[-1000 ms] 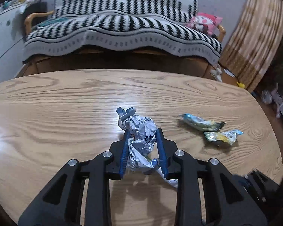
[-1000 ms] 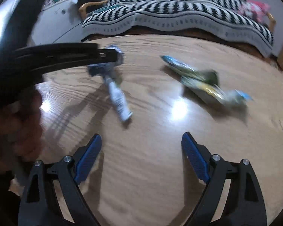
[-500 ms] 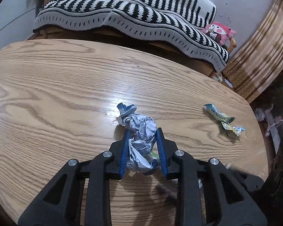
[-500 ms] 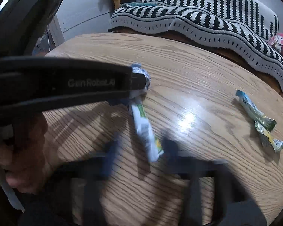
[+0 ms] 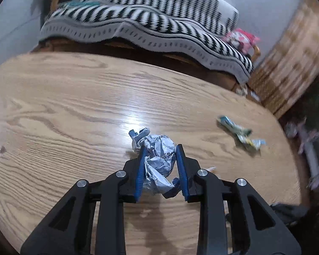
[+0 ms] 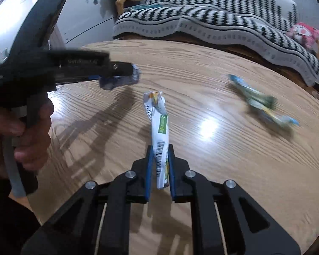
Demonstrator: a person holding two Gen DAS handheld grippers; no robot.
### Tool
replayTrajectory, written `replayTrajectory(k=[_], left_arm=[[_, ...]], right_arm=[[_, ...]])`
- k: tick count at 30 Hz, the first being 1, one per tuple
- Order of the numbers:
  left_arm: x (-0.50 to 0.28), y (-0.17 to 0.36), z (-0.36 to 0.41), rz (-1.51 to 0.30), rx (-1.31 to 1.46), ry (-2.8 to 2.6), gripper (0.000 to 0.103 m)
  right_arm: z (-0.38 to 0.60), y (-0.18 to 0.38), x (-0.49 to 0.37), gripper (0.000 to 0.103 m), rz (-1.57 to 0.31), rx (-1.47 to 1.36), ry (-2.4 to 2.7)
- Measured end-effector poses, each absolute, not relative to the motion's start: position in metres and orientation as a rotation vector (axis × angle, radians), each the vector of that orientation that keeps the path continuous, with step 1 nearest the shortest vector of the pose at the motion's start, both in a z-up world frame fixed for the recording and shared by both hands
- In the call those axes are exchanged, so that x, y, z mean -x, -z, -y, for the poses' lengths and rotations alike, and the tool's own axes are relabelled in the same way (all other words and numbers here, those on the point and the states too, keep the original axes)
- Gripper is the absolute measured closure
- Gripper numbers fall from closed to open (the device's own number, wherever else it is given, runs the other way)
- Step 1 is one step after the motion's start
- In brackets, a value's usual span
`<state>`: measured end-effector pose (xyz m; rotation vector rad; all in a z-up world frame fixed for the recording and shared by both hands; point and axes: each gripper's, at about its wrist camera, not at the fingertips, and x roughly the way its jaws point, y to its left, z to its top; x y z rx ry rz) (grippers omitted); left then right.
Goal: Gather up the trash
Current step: 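Carry the foil and paper strip over the black bin with both tools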
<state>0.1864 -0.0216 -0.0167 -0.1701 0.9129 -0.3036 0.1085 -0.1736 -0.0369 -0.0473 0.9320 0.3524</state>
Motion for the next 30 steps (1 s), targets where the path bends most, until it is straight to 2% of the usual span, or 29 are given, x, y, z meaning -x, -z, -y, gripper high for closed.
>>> replayTrajectory(k=[8, 19, 24, 30], left_arm=[[-0.113, -0.003, 0.134, -0.876, -0.020, 0.477, 0.076], [0.009, -0.020, 0.318, -0.820, -0.183, 0.816, 0.076], [0.068, -0.010, 0.396, -0.816, -0.262, 0.954, 0.076], [0.121, 0.005, 0.453, -0.822, -0.334, 1.082, 0.076]], right_arm=[[0.296, 0.017, -0.028, 0.090, -0.922, -0.060, -0.123], [0.485, 0.010, 0.133, 0.089, -0.873, -0.249, 0.268], [0.565, 0.030, 0.216, 0.089, -0.871, -0.378, 0.453], [0.644, 0.065, 0.284, 0.089, -0.926, -0.529, 0.615]])
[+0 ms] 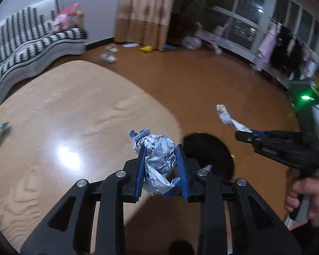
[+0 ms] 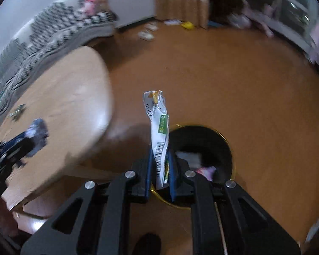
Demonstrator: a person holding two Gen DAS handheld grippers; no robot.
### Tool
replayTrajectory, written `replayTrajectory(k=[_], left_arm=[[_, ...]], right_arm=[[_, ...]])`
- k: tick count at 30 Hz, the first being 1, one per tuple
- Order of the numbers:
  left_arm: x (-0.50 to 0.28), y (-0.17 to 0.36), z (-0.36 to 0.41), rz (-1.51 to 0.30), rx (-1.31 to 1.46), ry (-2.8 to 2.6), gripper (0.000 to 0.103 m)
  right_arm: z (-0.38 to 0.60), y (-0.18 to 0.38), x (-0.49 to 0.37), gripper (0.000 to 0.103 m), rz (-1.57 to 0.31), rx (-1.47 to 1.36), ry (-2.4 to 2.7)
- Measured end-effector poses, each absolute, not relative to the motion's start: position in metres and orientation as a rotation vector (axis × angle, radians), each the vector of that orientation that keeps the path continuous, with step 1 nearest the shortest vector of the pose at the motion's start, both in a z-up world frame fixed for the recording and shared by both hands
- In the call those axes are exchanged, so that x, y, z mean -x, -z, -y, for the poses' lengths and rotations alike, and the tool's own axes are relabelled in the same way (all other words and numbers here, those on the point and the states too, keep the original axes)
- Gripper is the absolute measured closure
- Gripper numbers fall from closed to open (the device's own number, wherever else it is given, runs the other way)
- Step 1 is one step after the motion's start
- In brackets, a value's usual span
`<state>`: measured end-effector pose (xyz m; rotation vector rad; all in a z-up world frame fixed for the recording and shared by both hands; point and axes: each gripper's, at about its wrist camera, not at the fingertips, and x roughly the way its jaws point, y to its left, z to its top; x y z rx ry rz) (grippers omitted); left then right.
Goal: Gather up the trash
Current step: 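Carry the foil and paper strip over the black bin with both tools, then open the right gripper over the bin, dropping the white paper strip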
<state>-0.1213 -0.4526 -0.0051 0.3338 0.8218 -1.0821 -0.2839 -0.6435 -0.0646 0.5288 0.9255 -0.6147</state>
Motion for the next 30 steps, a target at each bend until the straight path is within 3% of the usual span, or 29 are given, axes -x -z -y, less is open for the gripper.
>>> replayTrajectory(k=[7, 24, 25, 26, 27, 28, 30], left_arm=[[0.142, 0.022, 0.486, -0.818, -0.381, 1.138, 0.076], [0.162, 0.043, 0.541, -0.860, -0.413, 1.177, 0.076], [0.163, 0.044, 0.541, -0.862, -0.414, 1.177, 0.076], [0.163, 0.045, 0.543, -0.865, -0.415, 1.178, 0.076], [0.164, 0.046, 0.544, -0.868, -0.418, 1.178, 0.076], [0.165, 0.047, 0.545, -0.869, -0.419, 1.177, 0.076], [0.166, 0.047, 0.547, -0.873, -0.417, 1.179, 0.076]], right_arm=[[0.688, 0.104, 0.321, 0.089, -1.001, -0.627, 0.652], [0.686, 0.108, 0.311, 0.088, -1.026, -0.621, 0.646], [0.686, 0.108, 0.310, 0.084, -1.028, -0.619, 0.649], [0.686, 0.109, 0.309, 0.058, -1.028, -0.624, 0.651], [0.685, 0.109, 0.309, 0.021, -1.024, -0.628, 0.654], [0.684, 0.107, 0.310, 0.015, -1.008, -0.622, 0.658], [0.683, 0.100, 0.312, 0.016, -0.983, -0.606, 0.669]])
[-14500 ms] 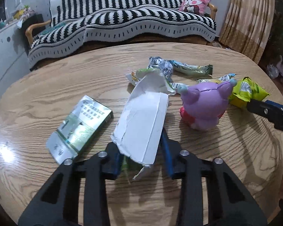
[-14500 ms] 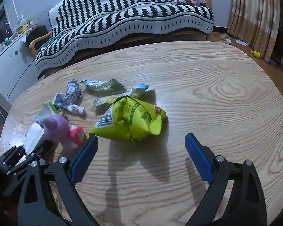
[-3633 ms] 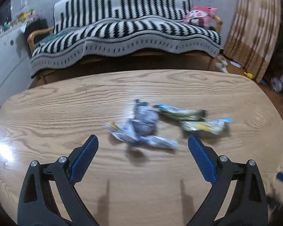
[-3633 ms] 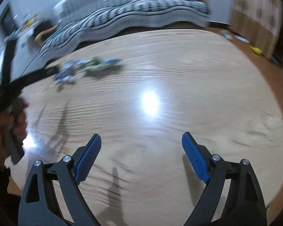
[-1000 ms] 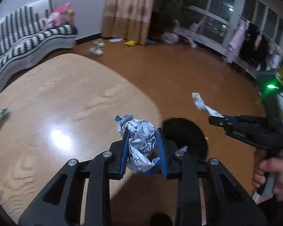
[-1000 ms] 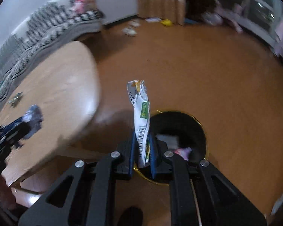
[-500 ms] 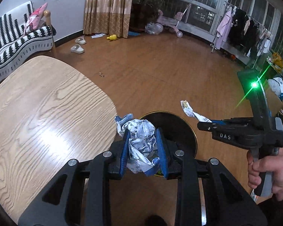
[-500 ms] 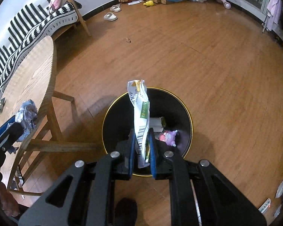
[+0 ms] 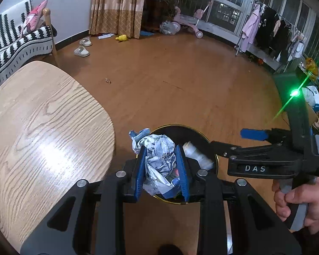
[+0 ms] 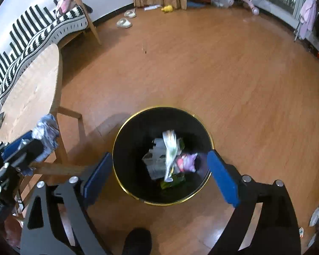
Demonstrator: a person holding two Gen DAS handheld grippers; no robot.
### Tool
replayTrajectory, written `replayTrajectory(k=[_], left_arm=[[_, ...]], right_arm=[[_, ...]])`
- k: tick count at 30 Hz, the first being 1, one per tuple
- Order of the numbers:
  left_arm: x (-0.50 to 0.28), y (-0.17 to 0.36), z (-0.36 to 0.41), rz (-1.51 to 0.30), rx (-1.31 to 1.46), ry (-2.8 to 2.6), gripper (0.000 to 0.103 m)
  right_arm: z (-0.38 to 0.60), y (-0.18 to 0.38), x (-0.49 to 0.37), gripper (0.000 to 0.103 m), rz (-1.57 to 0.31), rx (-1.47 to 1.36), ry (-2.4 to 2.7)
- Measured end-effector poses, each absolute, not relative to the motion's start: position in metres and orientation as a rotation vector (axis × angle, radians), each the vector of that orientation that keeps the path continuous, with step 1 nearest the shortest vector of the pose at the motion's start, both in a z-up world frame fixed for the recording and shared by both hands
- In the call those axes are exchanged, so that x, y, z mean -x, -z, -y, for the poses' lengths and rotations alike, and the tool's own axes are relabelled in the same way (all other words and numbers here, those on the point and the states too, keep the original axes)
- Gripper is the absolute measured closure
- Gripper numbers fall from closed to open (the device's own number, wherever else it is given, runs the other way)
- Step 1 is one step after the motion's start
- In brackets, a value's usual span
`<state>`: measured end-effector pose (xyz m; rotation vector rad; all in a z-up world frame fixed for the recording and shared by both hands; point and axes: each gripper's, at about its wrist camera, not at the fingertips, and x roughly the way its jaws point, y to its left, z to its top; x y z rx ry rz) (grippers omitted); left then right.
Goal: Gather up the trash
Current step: 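Open the right gripper over the bin, dropping the white paper strip, then open the left gripper over the bin, dropping the silver foil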
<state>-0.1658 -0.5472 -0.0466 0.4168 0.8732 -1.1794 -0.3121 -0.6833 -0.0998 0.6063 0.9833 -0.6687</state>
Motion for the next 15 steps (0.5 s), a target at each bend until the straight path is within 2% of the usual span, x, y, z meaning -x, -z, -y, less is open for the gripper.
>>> replayTrajectory(k=[15], left_arm=[[0.175, 0.059, 0.569, -0.907, -0.392, 1.236, 0.076]], right_arm=[[0.705, 0.082, 0.344, 0.016, -0.870, -0.691, 0.780]])
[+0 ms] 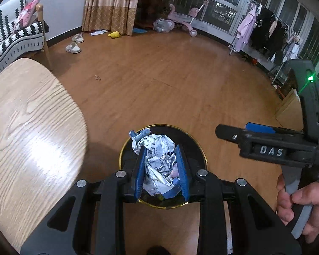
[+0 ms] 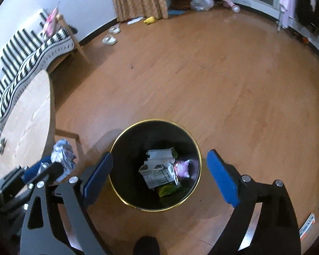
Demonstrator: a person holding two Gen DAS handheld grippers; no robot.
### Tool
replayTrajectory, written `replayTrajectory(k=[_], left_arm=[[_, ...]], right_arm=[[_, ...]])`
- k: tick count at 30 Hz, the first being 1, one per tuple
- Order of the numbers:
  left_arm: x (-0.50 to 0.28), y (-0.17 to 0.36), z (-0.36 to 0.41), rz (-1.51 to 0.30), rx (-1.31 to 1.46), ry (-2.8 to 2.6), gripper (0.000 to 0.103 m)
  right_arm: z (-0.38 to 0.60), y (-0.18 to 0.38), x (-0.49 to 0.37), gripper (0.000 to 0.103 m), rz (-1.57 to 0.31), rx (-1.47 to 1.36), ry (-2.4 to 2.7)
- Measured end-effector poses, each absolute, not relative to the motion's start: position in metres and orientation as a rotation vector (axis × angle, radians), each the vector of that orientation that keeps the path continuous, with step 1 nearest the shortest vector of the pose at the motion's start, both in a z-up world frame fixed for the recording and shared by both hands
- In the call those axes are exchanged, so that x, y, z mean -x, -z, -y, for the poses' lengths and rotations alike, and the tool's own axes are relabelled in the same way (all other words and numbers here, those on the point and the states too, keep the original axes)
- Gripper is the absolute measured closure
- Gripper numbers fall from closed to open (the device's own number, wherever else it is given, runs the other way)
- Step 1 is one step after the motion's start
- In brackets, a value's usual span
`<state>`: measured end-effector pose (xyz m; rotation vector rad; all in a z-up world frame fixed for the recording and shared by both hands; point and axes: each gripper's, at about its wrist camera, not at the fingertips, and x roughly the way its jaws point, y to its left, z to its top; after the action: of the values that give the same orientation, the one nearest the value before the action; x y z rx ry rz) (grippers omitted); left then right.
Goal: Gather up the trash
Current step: 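Open the left gripper over the bin, dropping the silver foil, then move both tools back to the last wrappers on the table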
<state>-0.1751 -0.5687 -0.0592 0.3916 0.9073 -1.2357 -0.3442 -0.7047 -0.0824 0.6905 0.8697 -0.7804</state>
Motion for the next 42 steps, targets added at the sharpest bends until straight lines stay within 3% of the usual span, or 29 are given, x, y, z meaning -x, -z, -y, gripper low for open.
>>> replayTrajectory(k=[2, 4, 6, 7, 17, 25, 42], left_arm=[[0.177, 0.061, 0.574, -0.908, -0.389, 1.257, 0.076], [0.180, 0.064, 0.577, -0.910, -0.384, 1.277, 0.069], [0.182, 0.065, 0.580, -0.905, -0.380, 1.277, 0.035], [0.182, 0.066, 0.580, -0.899, -0.375, 1.274, 0.032], [0.163, 0.058, 0.564, -0.903, -0.357, 1.236, 0.025], [0.098, 0.022, 0.501, -0.834, -0.306, 1.096, 0.016], [-0.110, 0.013, 0.215, -0.846, -0.093, 0.502, 0.016]], right_arm=[[0.708, 0.078, 0.350, 0.016, -0.839, -0.705, 0.805], [0.711, 0.073, 0.355, 0.016, -0.811, -0.712, 0.826], [0.712, 0.067, 0.358, 0.015, -0.775, -0.724, 0.842], [0.712, 0.065, 0.359, 0.015, -0.764, -0.728, 0.845], [0.699, 0.060, 0.335, 0.016, -0.770, -0.698, 0.789], [0.669, 0.055, 0.271, 0.015, -0.798, -0.623, 0.697], [0.455, 0.048, -0.005, 0.016, -0.925, -0.332, 0.248]])
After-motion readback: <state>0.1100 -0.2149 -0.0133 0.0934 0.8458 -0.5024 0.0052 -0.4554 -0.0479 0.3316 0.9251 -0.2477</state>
